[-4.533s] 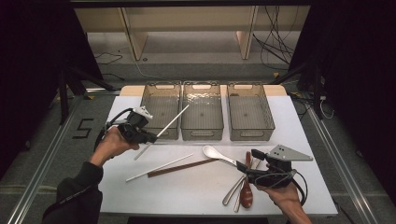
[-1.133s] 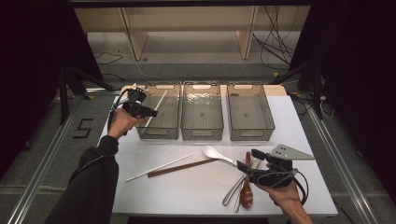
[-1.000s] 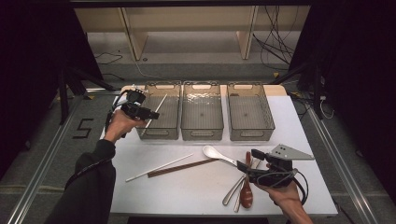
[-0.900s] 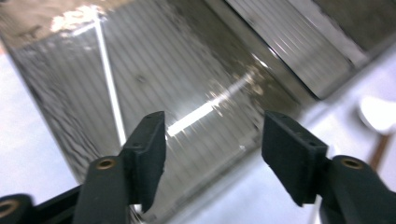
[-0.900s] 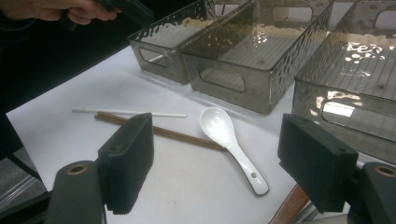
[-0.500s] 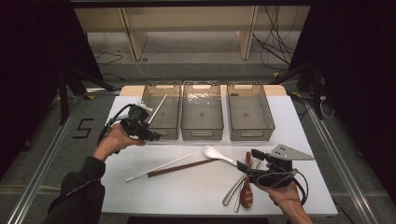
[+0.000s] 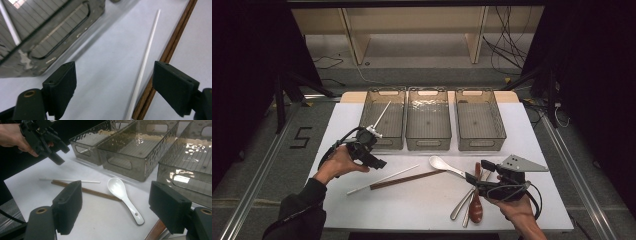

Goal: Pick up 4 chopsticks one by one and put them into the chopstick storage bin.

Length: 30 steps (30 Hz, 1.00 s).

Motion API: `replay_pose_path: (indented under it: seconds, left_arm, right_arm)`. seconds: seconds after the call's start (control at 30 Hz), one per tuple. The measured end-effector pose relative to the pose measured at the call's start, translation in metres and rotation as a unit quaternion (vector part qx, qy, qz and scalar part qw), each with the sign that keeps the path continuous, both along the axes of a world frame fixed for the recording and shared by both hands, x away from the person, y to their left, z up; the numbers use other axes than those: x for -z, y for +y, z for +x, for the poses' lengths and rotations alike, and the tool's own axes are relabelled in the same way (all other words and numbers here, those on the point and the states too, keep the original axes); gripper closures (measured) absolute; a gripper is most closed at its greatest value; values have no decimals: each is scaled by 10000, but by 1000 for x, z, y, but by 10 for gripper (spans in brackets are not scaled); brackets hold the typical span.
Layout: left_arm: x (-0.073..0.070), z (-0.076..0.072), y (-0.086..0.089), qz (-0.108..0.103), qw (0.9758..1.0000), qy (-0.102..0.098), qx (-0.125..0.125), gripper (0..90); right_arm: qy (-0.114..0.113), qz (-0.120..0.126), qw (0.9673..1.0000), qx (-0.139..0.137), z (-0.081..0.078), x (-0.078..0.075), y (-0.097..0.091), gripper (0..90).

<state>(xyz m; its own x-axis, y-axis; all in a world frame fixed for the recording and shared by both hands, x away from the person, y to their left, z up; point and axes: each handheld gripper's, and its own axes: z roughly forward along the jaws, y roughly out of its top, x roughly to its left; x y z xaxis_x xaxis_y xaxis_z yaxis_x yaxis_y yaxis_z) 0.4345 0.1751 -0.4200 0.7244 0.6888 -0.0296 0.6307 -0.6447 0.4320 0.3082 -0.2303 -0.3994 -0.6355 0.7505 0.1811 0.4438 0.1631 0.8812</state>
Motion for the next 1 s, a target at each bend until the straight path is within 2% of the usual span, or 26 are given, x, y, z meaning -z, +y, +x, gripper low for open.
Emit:
replay_pose_path:
  seconds: [0.17, 0.53, 1.0]
  left_arm:
    - [7, -2, -1, 186, 9997, 132, 119, 208]
    - [23, -6, -5, 444, 9970, 518, 367, 349]
    - [36, -5, -10, 582, 9936, 719, 646, 528]
  right_arm:
    - [3, -1, 10000, 8, 0, 0, 0, 278]
    - [8, -6, 10000, 2, 0, 0, 0, 278]
    - [12, -14, 10000, -5, 0, 0, 1, 278]
